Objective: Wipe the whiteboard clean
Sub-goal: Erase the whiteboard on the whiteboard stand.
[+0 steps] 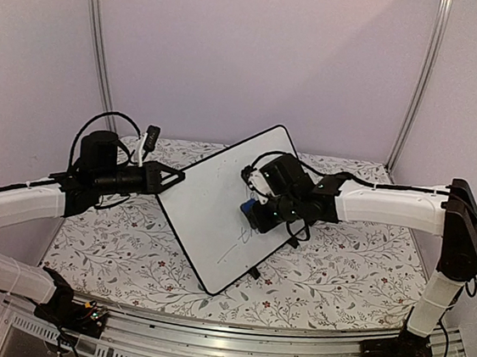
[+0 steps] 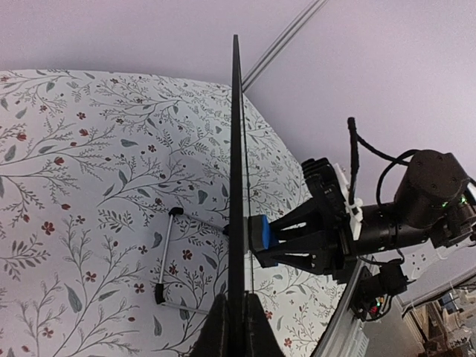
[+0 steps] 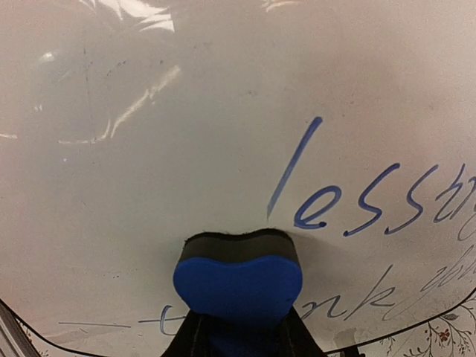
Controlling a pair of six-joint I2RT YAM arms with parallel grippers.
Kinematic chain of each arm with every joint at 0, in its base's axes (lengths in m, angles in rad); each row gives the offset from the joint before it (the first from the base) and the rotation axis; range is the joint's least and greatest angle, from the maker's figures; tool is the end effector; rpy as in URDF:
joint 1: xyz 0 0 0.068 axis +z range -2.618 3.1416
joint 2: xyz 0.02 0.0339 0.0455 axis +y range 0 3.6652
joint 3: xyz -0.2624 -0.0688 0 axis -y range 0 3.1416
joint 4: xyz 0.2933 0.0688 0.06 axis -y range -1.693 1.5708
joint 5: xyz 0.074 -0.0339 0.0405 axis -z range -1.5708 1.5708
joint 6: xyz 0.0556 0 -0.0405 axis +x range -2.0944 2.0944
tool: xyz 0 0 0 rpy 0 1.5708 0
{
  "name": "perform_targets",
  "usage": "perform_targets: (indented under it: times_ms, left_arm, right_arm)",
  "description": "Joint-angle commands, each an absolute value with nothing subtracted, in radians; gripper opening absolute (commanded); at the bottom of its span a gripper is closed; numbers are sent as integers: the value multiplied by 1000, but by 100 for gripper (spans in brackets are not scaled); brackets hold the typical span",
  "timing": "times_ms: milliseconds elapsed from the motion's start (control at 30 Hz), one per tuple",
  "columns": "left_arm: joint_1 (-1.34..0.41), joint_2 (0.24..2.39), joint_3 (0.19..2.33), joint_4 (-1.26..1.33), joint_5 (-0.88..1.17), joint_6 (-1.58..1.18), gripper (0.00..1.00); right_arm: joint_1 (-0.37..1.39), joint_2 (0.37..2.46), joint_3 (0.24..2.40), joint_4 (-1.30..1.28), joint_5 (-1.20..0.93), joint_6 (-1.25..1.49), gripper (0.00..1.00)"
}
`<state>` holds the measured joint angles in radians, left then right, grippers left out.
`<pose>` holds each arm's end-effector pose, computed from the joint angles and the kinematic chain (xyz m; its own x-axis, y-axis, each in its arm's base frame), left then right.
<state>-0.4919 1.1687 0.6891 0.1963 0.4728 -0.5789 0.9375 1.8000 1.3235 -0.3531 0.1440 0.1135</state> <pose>0.2734 -0.1752 0.2383 -0.6471 -0.2058 -0.7341 0.5398 0.5563 -0.6318 0.2756 0.3619 0.1926 -0.5176 -0.5156 -0.6828 -0.6862 0.7269 -0.0287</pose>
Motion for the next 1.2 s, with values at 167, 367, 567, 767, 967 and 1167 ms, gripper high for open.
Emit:
perform_targets:
  times_ms: [167,367,567,767,967,1167]
  left_arm:
    - [-527,1138,716,243,549,-526,0]
    - [-527,1134,716,246,554,-528,0]
    - [-527,1125,719,246,568,-537,0]
    - [-520,1114,718,253,572,-543,0]
    - [-518,1121,716,260,584,-548,0]
    - [-517,1126,715,259,582,-548,0]
  right_arm:
    - [928,1912,1515,-404,173,59,0]
    - [925,1896,1478,-405,174,67,0]
    - [926,1855,1374,-400,151,98,0]
    - [925,1811,1307,-394,155,124,0]
    - [925,1823,1393,-395,150,108,0]
    - [926,1891,1558,-431,131,66,0]
